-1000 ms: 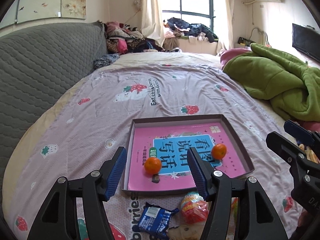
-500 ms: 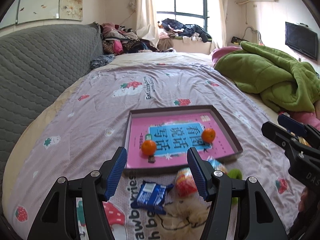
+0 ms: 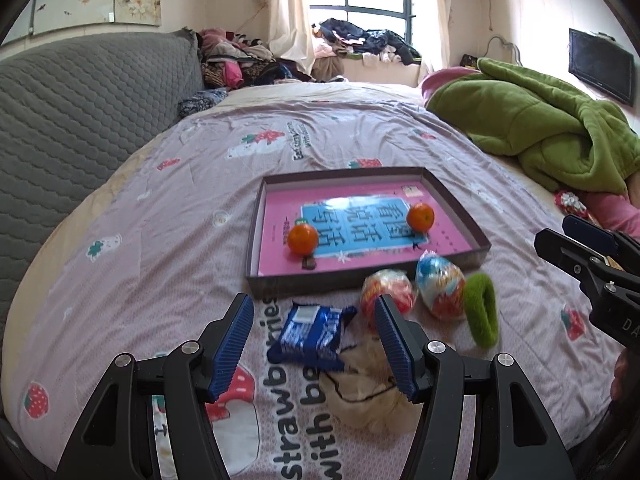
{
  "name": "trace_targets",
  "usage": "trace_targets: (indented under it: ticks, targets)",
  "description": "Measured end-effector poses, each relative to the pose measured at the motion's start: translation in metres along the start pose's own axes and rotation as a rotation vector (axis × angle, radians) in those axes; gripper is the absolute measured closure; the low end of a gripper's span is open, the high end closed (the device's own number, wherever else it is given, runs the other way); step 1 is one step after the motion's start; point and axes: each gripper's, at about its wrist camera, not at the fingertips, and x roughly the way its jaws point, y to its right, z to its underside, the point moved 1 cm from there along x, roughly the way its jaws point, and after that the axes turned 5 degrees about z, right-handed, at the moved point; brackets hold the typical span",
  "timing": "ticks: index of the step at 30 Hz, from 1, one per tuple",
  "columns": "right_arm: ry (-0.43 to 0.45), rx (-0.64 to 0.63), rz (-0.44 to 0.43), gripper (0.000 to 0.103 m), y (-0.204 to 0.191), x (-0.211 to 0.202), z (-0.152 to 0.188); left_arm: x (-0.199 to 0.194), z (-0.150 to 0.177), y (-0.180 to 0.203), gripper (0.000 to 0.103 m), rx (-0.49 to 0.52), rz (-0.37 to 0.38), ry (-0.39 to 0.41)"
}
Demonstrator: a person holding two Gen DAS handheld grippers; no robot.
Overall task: Organize objects
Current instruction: 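Raise both open grippers away from the tray toward the remaining objects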
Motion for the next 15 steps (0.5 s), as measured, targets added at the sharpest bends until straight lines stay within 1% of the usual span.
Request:
trace_targets:
  ticks: [15]
  targets:
    - [-0.07,-0.013,0.011,0.04,0.001,0.006,0.029,-0.004,0.029,0.014,0.039,0.042,0.041,-0.031]
